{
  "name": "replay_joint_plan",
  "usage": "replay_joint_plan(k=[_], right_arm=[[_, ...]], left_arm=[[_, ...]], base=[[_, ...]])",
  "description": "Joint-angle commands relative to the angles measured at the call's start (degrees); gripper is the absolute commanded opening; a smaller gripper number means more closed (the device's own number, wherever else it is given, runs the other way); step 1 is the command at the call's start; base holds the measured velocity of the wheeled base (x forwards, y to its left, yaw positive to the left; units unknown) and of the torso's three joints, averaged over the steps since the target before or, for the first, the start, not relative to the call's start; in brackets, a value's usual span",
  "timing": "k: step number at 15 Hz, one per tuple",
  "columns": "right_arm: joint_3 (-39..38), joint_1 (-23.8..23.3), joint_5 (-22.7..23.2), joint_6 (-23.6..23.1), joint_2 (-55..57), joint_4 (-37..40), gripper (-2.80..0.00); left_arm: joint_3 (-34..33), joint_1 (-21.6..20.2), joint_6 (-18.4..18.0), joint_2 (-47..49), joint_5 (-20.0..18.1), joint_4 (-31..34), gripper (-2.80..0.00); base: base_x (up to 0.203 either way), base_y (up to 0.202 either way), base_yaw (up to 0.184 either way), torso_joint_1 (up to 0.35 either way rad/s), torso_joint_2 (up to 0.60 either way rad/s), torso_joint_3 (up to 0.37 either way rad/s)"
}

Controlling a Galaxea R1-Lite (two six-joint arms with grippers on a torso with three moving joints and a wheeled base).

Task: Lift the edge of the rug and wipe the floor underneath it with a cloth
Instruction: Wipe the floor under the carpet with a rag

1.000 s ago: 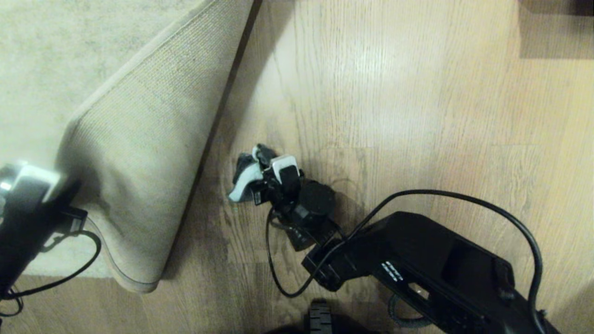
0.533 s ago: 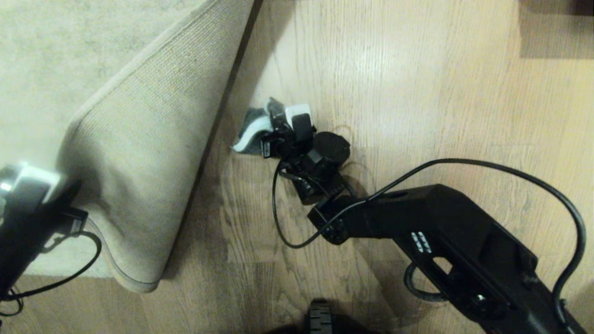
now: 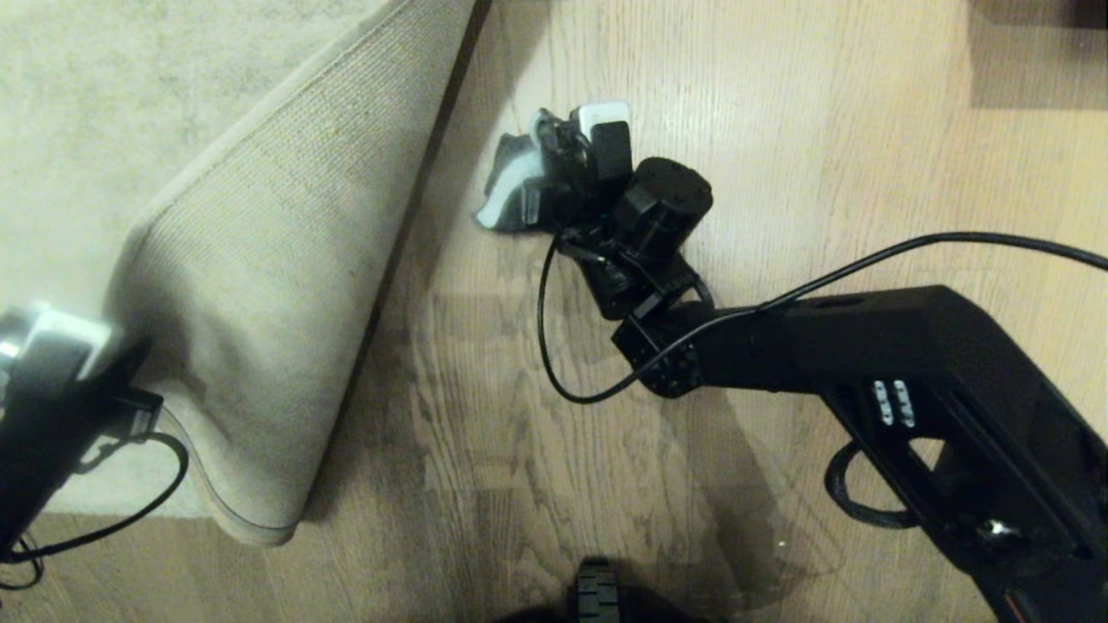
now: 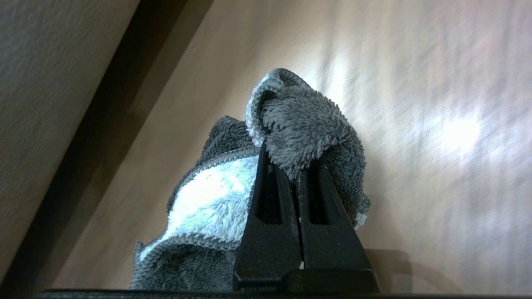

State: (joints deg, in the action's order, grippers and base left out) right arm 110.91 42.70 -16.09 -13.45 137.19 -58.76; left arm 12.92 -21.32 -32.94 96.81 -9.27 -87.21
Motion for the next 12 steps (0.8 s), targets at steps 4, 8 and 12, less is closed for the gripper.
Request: replay_joint_plan(k=[4,8,12], right_arm=[[-5.0,-4.9,0.1,-0.2,-6.5,-0.2,-2.8],[-10.7,-10.4,0.2,-0.1,-11.8,0.1,-2.8],[-23.1,-15.5,1.9,0.0,-20.7,-0.3,-2.8]], left_arm=[[-0.1,0.0,-0.2,-0.9,0.0,-2.7,-2.8],[-0.1,0.0,-0.2,-1.1,0.0,-2.7,-2.8],[-0.2,0.1,-0.2,-1.2,0.0,-2.7,-2.8]], base=[[0.0,0.0,0.0,0.0,0.0,0.0],[0.0,0.0,0.0,0.0,0.0,0.0],[0.0,0.0,0.0,0.0,0.0,0.0]])
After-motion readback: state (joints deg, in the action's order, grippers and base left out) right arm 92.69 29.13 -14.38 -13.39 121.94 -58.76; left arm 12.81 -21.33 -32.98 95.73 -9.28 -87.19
